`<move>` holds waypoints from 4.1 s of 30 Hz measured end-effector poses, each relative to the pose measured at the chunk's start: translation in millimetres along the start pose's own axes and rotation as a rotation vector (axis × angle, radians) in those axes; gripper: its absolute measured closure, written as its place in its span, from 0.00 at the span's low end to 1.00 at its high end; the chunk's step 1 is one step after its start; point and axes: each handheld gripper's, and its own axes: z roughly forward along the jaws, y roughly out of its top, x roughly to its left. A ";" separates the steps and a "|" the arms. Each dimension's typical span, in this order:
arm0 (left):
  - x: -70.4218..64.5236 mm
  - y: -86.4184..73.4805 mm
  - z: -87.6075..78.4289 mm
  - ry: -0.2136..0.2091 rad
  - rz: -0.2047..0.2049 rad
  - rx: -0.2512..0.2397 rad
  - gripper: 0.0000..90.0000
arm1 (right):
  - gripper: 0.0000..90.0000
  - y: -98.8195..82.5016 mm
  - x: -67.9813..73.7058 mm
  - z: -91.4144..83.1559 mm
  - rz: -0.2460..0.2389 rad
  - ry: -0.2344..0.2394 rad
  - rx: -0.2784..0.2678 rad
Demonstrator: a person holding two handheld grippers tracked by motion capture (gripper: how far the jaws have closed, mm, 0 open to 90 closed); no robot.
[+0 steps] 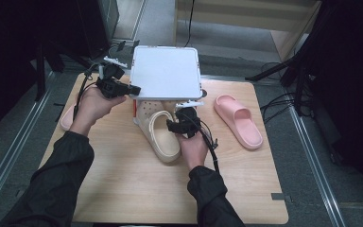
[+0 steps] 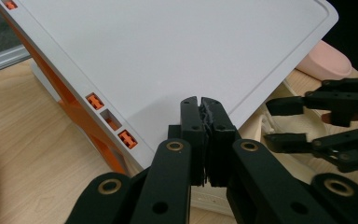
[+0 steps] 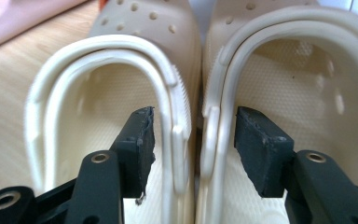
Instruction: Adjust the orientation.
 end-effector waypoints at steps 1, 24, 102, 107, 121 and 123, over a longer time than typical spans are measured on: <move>-0.2 0.0 0.0 0.001 0.000 0.000 0.98 | 0.53 -0.6 0.1 -4.4 -0.006 0.001 0.001; -1.7 -0.4 0.3 0.009 -0.006 -0.004 0.98 | 0.96 -75.9 22.1 -66.4 -0.123 0.152 0.041; -2.1 -0.8 0.1 0.016 -0.014 -0.003 0.99 | 1.00 -40.3 42.8 -24.8 -0.157 0.151 0.039; -2.1 -0.9 0.1 0.016 -0.015 -0.005 0.99 | 1.00 -51.5 31.4 -43.4 -0.158 0.139 0.048; -1.5 -1.5 0.0 0.013 -0.019 -0.008 0.99 | 1.00 -88.5 5.0 -57.6 -0.121 0.110 0.113; -1.7 -1.4 0.0 0.014 -0.019 -0.008 0.99 | 1.00 -92.1 0.6 -58.0 -0.125 0.090 0.128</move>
